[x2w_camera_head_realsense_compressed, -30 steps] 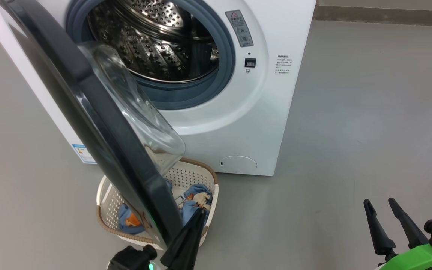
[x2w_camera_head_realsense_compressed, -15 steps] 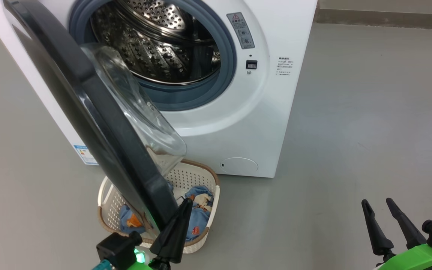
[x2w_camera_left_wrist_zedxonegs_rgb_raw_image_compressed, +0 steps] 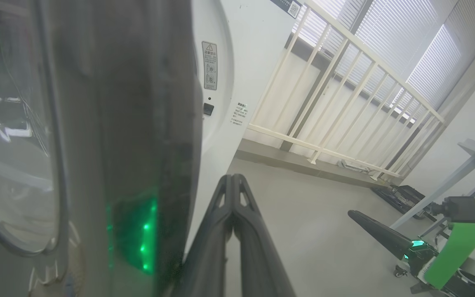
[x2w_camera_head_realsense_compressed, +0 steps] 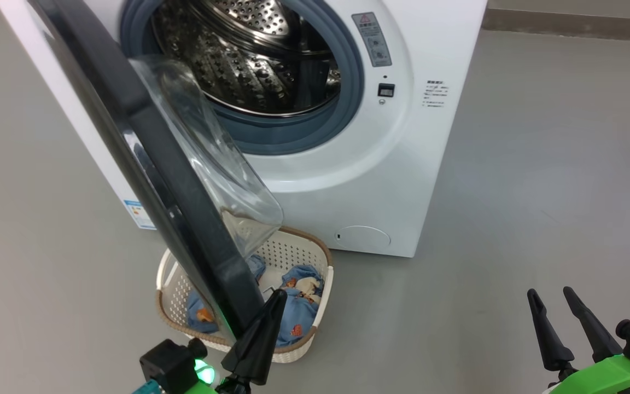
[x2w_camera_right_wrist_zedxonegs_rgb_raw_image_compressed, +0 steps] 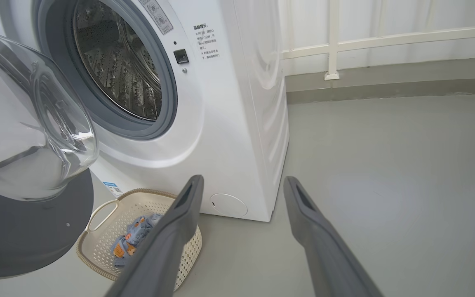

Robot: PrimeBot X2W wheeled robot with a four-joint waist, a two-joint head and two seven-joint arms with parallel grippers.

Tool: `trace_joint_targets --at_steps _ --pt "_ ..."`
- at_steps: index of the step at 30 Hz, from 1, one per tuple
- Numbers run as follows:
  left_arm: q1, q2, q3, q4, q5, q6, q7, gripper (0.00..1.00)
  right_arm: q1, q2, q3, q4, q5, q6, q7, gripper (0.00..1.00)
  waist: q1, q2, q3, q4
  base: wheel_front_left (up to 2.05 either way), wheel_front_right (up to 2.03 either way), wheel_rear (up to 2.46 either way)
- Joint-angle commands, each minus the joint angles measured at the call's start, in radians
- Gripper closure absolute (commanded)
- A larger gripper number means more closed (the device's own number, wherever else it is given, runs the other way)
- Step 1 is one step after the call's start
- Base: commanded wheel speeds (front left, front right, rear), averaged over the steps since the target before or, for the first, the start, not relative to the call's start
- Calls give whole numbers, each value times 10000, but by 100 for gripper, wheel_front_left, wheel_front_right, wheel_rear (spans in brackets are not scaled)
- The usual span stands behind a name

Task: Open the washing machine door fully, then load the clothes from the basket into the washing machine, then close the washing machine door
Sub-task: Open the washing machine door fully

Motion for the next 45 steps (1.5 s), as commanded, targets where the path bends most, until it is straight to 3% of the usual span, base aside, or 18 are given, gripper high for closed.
trace_joint_targets --at_steps 1,11,23,37,45 --pt "-332 271 836 -150 -78 163 -69 100 -36 -140 185 -272 -18 16 -120 0 0 -1 18 138 0 0 0" --pt "15 277 932 -305 -21 163 -69 100 -144 -194 257 -321 -16 16 -120 0 0 -1 136 639 0 0 0" --pt "637 191 1736 -694 497 181 -69 100 -260 -302 311 -404 -29 16 -120 0 0 -1 403 1220 0 0 0" --pt "1024 138 3295 -1148 753 1218 -69 100 -442 -358 409 -405 -49 16 -120 0 0 -1 651 1797 0 0 0" --pt "926 136 4479 -1028 840 1499 -69 100 -491 -342 464 -411 -55 16 -120 0 0 -1 696 1919 0 0 0"
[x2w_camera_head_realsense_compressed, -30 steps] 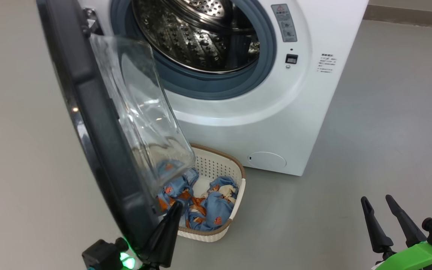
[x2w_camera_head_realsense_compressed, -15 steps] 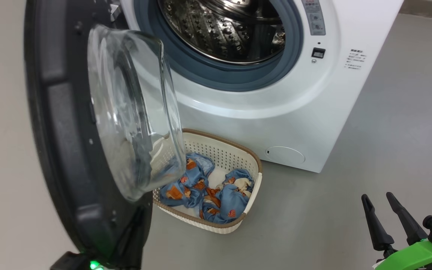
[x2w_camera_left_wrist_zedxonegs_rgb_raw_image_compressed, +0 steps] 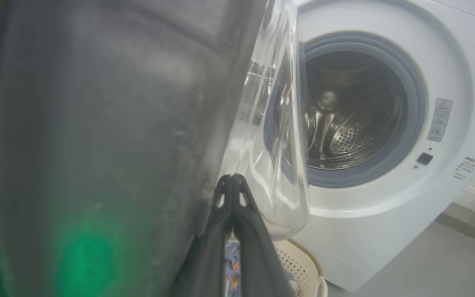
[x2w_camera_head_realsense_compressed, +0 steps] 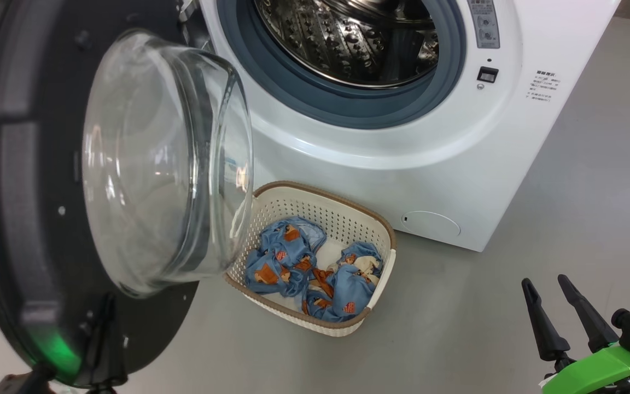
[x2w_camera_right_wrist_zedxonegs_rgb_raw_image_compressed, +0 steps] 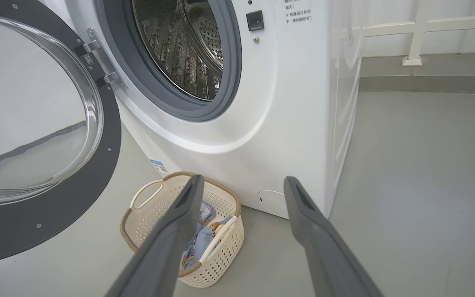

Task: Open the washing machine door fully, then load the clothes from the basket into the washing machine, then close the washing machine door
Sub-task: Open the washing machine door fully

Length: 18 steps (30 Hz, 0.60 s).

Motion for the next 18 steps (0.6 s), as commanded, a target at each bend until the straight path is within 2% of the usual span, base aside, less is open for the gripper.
trace_joint_targets --at_steps 1,10,18 --pt "-336 149 716 -155 158 111 -67 100 -234 -194 213 -244 -52 16 -120 0 0 0 9 9 0 0 0" --pt "-975 373 2025 451 604 79 -67 100 -240 -226 284 -281 -40 16 -120 0 0 0 115 -35 0 0 0" --pt "-1906 623 3588 1311 764 -117 -67 100 -317 -307 258 -310 -53 16 -120 0 0 0 352 -111 0 0 0"
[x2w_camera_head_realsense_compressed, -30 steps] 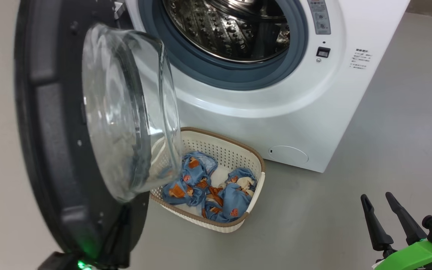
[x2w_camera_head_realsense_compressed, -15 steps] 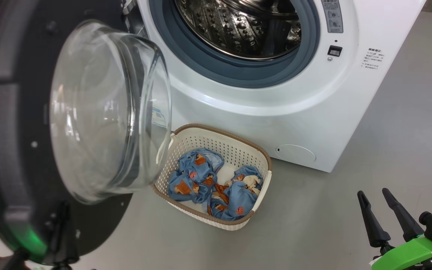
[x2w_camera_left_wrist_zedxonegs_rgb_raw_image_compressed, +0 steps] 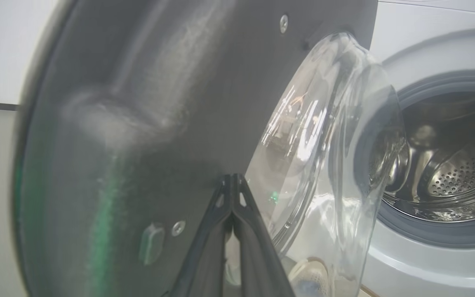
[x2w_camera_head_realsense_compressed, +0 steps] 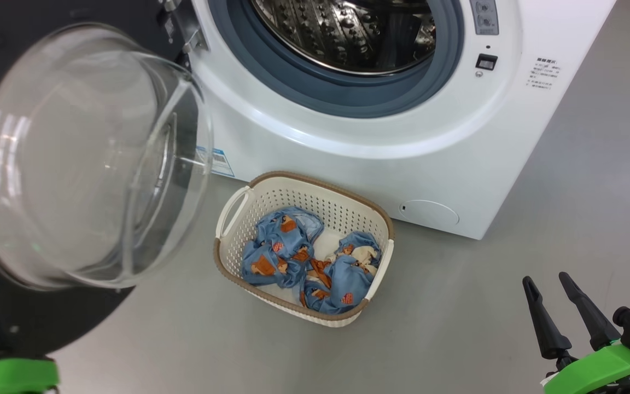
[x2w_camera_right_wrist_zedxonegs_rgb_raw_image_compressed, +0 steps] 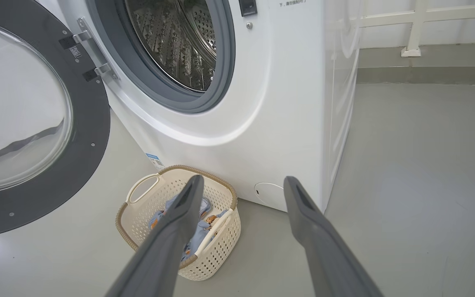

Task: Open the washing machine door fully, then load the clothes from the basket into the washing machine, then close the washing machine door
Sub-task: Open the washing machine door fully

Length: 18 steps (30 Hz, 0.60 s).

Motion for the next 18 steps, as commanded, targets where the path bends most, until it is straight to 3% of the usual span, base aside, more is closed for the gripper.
trace_joint_targets --at_steps 1,7,18 --pt "-449 432 625 -120 120 17 -65 100 -294 -203 191 -257 -53 16 -120 0 0 0 42 -24 0 0 0" --pt "-1141 667 1647 618 402 -199 -65 100 -416 -239 222 -301 -57 16 -120 0 0 0 330 -104 0 0 0" --pt "-2917 1783 3212 2802 1112 -698 -65 100 -856 -522 295 -422 -84 16 -120 0 0 0 1107 -248 0 0 0"
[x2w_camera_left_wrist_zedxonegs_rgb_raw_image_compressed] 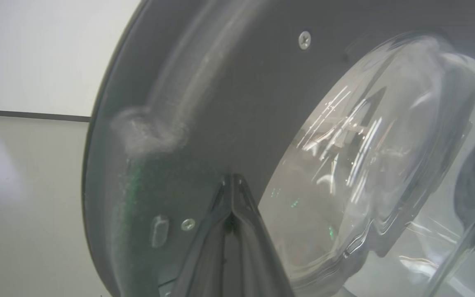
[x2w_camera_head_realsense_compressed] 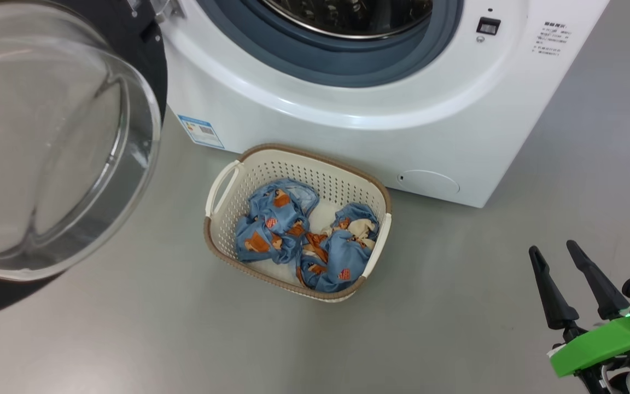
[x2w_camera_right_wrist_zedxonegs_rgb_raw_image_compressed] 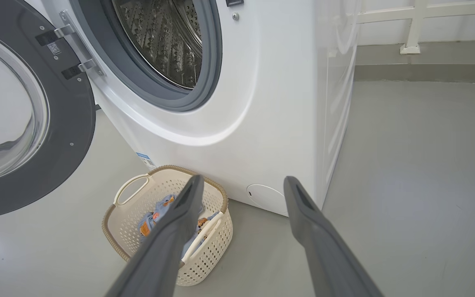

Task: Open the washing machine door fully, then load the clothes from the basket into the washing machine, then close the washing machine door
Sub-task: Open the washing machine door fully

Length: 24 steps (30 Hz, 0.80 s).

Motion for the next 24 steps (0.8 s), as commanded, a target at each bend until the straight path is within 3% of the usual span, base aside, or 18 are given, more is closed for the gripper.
trace_joint_targets --at_steps 1,16,24 --pt "-385 787 465 -59 104 -37 -63 100 -195 -189 242 -276 -92 16 -120 0 0 0 198 -62 0 0 0" --pt "-2382 2360 1353 2211 329 -340 -63 100 -840 -351 271 -370 -165 16 -120 0 0 0 1263 -267 0 0 0" --pt "-2756 2604 1404 2746 528 -355 -63 100 -905 -345 268 -325 -174 16 -120 0 0 0 1298 -334 0 0 0"
